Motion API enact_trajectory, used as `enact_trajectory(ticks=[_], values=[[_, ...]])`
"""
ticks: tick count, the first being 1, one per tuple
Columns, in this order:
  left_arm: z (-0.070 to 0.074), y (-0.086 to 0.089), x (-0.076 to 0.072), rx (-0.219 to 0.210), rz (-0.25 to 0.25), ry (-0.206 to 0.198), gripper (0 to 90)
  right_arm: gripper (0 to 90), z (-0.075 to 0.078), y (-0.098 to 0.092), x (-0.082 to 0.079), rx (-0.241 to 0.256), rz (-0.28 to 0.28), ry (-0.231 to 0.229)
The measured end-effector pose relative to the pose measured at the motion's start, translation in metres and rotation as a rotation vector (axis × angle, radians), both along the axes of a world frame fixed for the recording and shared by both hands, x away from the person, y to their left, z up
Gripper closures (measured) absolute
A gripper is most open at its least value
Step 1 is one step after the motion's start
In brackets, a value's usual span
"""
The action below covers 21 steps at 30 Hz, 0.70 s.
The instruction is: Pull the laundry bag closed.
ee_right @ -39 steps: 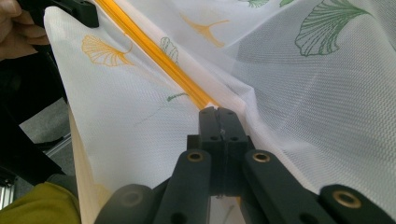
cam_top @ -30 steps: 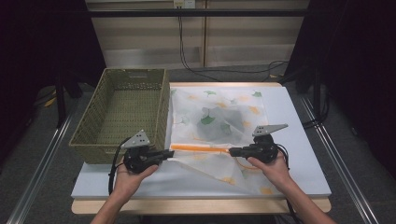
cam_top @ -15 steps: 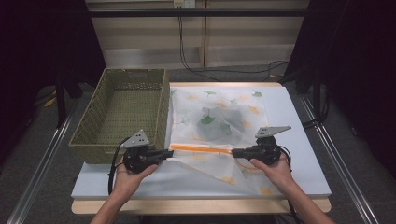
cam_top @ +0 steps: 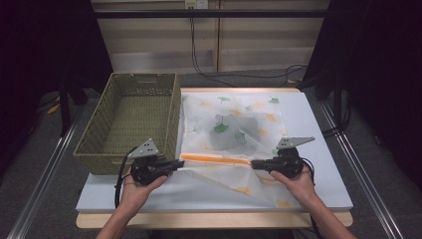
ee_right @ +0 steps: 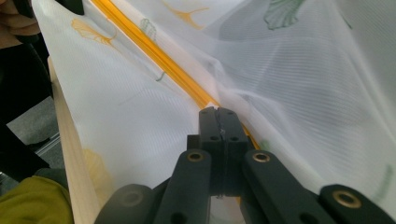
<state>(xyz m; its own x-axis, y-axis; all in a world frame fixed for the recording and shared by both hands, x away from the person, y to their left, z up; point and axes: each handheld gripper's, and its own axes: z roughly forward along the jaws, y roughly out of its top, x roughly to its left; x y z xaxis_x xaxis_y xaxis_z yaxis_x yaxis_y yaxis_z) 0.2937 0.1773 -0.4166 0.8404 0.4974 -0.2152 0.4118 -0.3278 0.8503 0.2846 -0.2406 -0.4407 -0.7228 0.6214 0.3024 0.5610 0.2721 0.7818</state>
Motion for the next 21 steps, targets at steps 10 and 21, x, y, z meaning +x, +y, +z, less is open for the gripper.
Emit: enact_trajectory(ticks=[10, 21], values=[[0.002, -0.002, -0.001, 0.011, 0.003, -0.009, 88.2, 90.0, -0.001, -0.006, -0.004, 0.012, -0.011, 0.011], [0.000, -0.001, -0.001, -0.007, 0.004, 0.002, 88.2, 90.0, -0.002, -0.016, -0.005, 0.010, -0.035, 0.008]])
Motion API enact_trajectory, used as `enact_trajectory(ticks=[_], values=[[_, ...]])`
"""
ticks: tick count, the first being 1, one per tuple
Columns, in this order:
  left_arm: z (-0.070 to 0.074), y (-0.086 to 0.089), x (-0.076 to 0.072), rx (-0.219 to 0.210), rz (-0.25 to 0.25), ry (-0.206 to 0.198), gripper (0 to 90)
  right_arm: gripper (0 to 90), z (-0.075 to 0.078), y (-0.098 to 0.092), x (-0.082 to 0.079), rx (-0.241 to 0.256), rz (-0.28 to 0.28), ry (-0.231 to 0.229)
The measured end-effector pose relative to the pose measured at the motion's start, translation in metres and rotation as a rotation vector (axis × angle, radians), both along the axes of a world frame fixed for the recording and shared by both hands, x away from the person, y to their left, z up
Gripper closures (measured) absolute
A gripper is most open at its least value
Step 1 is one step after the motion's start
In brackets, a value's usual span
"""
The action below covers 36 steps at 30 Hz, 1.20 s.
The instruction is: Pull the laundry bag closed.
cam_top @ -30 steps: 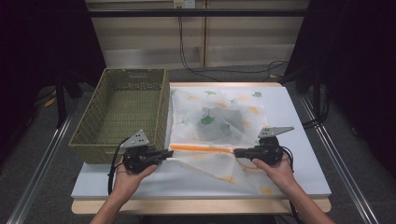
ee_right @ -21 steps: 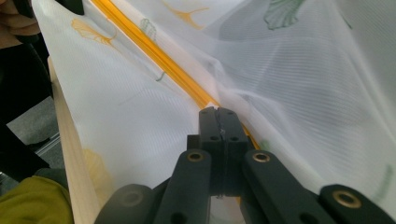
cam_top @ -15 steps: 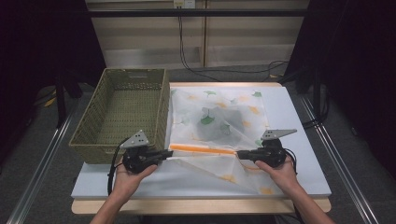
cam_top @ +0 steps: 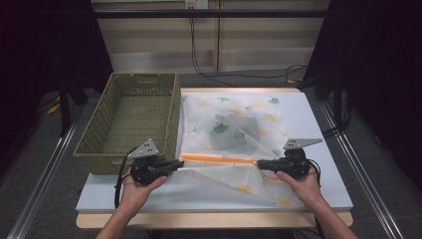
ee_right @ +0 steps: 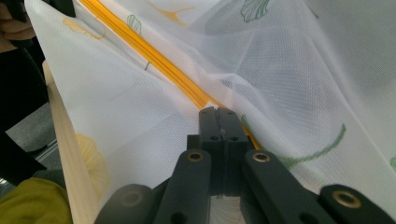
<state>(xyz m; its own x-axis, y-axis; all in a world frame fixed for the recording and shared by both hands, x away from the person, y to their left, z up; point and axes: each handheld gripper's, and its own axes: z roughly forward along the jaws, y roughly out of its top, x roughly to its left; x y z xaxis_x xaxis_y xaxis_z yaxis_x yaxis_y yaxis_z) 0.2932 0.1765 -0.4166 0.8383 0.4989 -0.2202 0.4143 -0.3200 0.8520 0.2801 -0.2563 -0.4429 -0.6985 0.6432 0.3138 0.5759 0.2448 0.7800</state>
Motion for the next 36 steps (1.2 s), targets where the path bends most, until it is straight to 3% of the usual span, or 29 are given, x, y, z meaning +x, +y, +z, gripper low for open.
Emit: enact_trajectory(ticks=[5, 12, 33, 36], values=[[-0.001, 0.000, 0.001, -0.002, -0.005, 0.002, 88.2, 90.0, 0.000, -0.001, -0.003, -0.005, 0.002, -0.011], [-0.001, 0.002, 0.001, 0.001, 0.003, 0.004, 88.1, 90.0, -0.005, -0.008, -0.005, -0.006, -0.016, 0.008], [-0.002, 0.002, 0.000, -0.003, -0.001, 0.006, 88.1, 90.0, -0.002, -0.021, -0.010, 0.000, -0.043, 0.008], [-0.003, 0.003, 0.001, -0.005, 0.008, 0.009, 88.1, 90.0, -0.001, -0.024, -0.010, 0.022, -0.048, 0.018]])
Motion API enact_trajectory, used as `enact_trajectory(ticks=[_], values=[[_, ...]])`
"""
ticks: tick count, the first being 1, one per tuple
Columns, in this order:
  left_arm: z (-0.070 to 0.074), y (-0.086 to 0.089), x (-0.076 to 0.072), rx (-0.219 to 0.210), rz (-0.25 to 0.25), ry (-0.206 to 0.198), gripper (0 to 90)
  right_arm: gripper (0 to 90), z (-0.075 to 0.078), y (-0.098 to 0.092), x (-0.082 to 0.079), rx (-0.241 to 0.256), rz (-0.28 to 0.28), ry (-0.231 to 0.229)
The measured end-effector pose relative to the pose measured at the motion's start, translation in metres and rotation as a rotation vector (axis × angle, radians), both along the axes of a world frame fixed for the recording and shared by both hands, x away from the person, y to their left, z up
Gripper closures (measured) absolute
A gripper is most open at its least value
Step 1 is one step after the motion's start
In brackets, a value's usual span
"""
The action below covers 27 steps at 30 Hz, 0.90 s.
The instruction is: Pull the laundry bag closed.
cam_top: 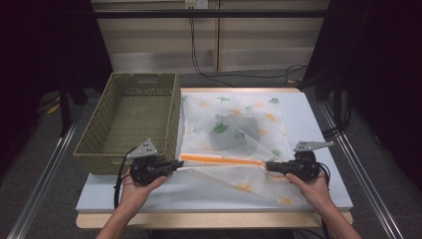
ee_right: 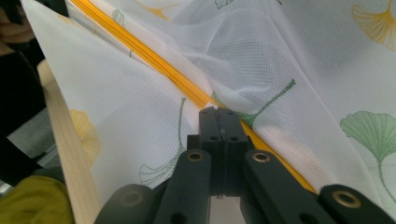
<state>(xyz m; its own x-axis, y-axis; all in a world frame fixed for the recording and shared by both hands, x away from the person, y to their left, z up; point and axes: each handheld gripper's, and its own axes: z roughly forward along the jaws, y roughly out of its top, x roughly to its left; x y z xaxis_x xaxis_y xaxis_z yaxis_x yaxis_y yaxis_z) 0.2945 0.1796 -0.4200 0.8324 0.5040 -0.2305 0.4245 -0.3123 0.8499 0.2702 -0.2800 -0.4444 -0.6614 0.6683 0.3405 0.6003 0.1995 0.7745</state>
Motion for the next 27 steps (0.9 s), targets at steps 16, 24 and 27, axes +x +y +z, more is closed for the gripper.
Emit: enact_trajectory(ticks=[16, 24, 27], values=[[0.000, 0.000, 0.000, -0.002, 0.002, -0.003, 88.1, 90.0, 0.001, -0.001, -0.003, 0.007, -0.010, -0.015], [0.000, 0.001, -0.001, -0.005, 0.003, 0.002, 88.0, 90.0, -0.004, -0.007, -0.007, 0.000, -0.026, -0.009], [0.000, 0.001, -0.001, -0.003, 0.004, 0.001, 88.1, 90.0, -0.004, -0.011, -0.007, 0.006, -0.034, -0.004]])
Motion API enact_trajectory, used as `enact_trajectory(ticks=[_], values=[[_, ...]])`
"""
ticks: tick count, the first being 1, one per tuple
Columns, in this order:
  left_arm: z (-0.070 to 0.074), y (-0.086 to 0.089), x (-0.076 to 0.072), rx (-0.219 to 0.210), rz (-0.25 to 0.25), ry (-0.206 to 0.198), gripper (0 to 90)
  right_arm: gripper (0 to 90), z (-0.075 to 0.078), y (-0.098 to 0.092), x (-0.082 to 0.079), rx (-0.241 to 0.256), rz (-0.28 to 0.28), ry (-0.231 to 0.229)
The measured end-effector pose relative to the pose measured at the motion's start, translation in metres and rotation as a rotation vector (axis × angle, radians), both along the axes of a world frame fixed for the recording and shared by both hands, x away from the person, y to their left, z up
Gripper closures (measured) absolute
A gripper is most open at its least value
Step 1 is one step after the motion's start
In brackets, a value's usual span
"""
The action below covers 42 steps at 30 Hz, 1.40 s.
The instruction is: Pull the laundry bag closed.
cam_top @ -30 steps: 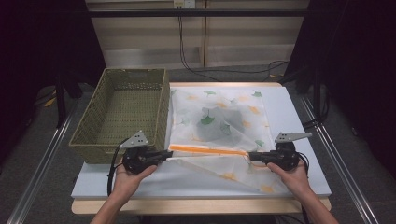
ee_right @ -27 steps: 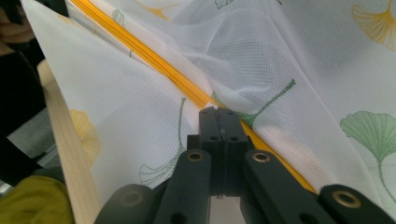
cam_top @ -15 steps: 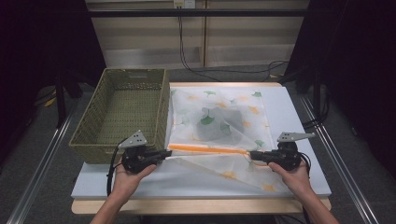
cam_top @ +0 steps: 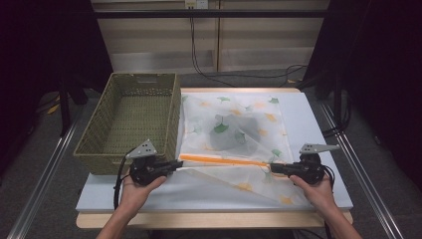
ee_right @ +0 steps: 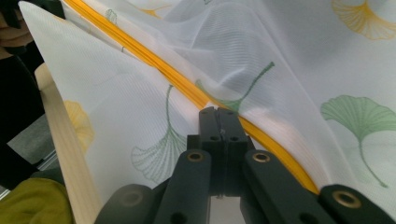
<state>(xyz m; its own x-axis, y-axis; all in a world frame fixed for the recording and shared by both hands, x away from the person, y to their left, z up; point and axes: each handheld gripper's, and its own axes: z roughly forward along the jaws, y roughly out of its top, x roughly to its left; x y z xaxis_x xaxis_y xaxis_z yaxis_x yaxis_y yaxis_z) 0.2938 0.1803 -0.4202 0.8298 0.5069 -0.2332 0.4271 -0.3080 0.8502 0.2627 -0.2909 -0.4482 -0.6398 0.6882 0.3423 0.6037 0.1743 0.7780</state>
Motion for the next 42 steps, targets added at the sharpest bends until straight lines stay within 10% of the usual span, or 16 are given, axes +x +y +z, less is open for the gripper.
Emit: enact_trajectory(ticks=[42], values=[[-0.009, 0.003, -0.005, 0.012, 0.017, -0.006, 87.9, 90.0, -0.002, -0.023, -0.010, -0.007, -0.086, 0.007]])
